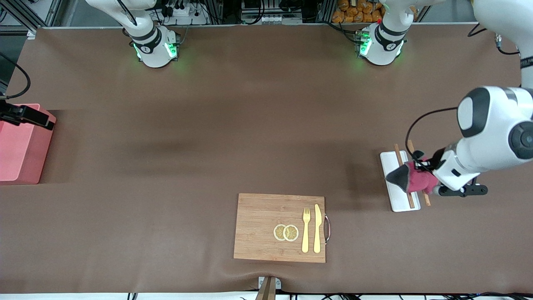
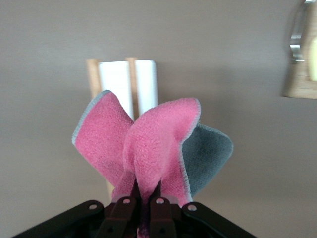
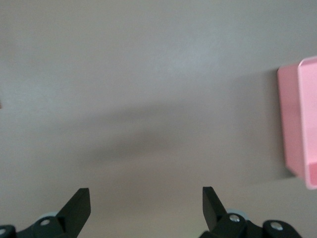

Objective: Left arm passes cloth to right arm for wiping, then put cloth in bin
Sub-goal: 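Lift the cloth with the left gripper while the right gripper approaches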

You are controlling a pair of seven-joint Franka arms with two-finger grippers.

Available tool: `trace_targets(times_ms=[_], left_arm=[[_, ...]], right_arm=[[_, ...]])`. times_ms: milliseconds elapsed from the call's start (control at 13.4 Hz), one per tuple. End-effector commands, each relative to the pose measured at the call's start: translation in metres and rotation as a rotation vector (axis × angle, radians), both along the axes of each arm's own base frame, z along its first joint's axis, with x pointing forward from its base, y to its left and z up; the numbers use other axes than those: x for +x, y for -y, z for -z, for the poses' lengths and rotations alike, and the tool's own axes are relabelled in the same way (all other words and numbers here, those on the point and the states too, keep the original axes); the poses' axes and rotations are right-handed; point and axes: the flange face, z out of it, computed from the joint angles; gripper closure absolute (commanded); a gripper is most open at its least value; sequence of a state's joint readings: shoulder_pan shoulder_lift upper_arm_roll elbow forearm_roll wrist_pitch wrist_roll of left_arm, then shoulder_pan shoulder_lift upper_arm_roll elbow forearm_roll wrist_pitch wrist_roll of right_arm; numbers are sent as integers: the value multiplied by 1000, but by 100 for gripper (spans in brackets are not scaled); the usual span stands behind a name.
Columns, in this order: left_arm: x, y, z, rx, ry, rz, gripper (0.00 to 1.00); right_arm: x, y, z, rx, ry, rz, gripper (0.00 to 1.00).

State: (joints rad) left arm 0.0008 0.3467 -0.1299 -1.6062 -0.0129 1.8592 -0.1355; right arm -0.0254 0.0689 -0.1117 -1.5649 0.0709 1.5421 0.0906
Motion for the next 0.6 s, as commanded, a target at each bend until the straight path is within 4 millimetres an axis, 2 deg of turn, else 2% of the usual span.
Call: trace_targets(times_ms=[0, 374, 523], left_arm=[[-13, 53, -26, -82, 4, -14, 100], [-36, 208, -68, -236, -22, -197, 100], [-49, 271, -82, -275, -16, -267, 100]], right_arm=[[-5, -26, -1, 81, -73, 165, 0], [-5, -93, 6, 88, -172, 415, 0], [9, -107, 36, 177, -280, 541, 0]])
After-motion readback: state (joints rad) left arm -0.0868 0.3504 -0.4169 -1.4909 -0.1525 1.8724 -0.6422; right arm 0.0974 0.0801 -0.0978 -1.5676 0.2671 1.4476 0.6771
